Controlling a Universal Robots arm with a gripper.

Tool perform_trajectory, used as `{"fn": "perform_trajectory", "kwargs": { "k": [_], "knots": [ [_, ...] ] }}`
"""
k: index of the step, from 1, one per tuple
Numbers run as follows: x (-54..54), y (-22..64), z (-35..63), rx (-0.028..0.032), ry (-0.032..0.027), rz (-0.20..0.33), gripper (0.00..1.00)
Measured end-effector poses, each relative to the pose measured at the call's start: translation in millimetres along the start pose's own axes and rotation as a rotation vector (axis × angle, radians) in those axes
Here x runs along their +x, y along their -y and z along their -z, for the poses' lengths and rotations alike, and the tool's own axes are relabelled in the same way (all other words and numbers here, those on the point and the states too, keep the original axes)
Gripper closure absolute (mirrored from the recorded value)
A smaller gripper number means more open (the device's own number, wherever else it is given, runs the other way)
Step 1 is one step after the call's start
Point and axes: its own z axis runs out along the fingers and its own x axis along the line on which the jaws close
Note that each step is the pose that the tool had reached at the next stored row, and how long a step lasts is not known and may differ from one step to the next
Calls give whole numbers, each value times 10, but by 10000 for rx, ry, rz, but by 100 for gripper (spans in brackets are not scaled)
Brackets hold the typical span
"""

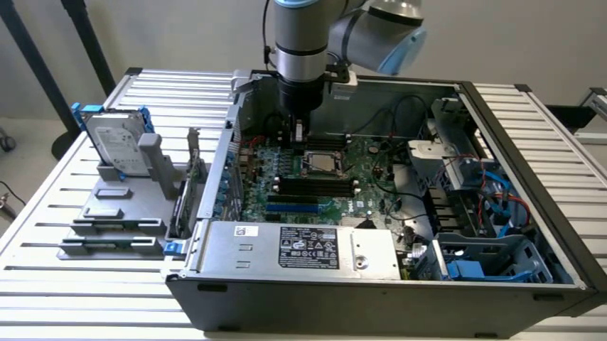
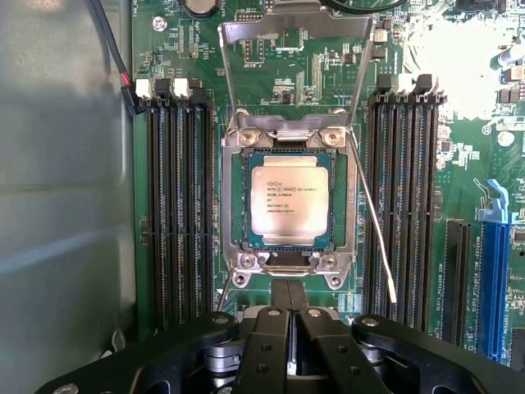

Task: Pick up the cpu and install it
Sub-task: 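Close the cpu cover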

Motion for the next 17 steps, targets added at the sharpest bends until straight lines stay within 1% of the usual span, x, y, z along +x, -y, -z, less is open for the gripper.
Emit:
{"fn": "perform_trajectory", "kwargs": {
  "k": [11, 12, 14, 17],
  "knots": [
    [-1, -3, 8, 3, 3, 0, 89],
    [-5, -11, 26, 6, 1, -1, 89],
    [-8, -43, 96, 18, 2, -1, 89],
    [-21, -120, 213, 44, 1, -2, 89]
  ]
}}
